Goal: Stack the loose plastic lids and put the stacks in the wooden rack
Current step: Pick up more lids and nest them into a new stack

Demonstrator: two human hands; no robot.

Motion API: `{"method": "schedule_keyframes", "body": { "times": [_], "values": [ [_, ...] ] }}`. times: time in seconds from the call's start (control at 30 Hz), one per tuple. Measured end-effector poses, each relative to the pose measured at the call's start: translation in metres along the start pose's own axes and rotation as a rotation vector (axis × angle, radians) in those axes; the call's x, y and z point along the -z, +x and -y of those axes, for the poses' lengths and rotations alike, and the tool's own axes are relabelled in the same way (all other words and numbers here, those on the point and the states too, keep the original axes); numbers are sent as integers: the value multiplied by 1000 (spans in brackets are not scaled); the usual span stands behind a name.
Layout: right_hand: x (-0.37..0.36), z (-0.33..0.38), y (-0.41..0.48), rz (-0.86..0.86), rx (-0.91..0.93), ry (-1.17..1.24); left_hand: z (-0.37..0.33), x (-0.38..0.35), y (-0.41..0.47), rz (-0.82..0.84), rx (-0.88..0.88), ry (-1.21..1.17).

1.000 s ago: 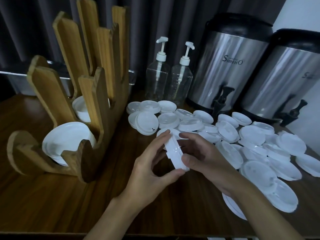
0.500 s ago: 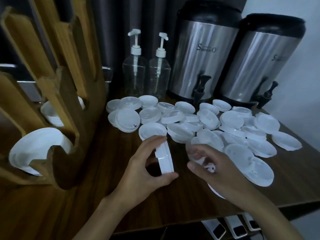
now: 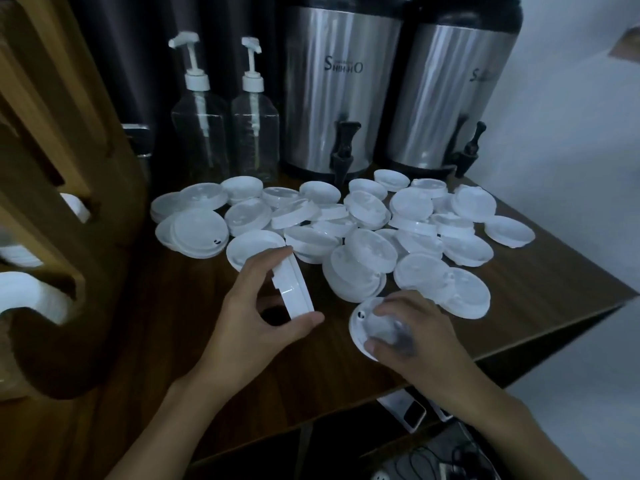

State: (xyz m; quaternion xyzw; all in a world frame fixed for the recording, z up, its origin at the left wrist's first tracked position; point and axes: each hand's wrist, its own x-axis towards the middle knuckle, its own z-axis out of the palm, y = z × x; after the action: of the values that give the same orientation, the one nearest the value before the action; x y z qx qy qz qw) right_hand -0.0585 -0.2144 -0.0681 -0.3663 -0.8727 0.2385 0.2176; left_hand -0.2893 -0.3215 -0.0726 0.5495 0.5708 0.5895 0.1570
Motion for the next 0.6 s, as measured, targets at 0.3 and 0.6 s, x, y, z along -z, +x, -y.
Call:
{"method": "schedule_keyframes", "body": {
  "times": [0.3,0.6],
  "values": [
    [-37,31,8,155,79,71,2,39,-17,-122,22,52],
    [-67,82,40,106,87,478,11,79,-37,-253,82,114]
  ]
}}
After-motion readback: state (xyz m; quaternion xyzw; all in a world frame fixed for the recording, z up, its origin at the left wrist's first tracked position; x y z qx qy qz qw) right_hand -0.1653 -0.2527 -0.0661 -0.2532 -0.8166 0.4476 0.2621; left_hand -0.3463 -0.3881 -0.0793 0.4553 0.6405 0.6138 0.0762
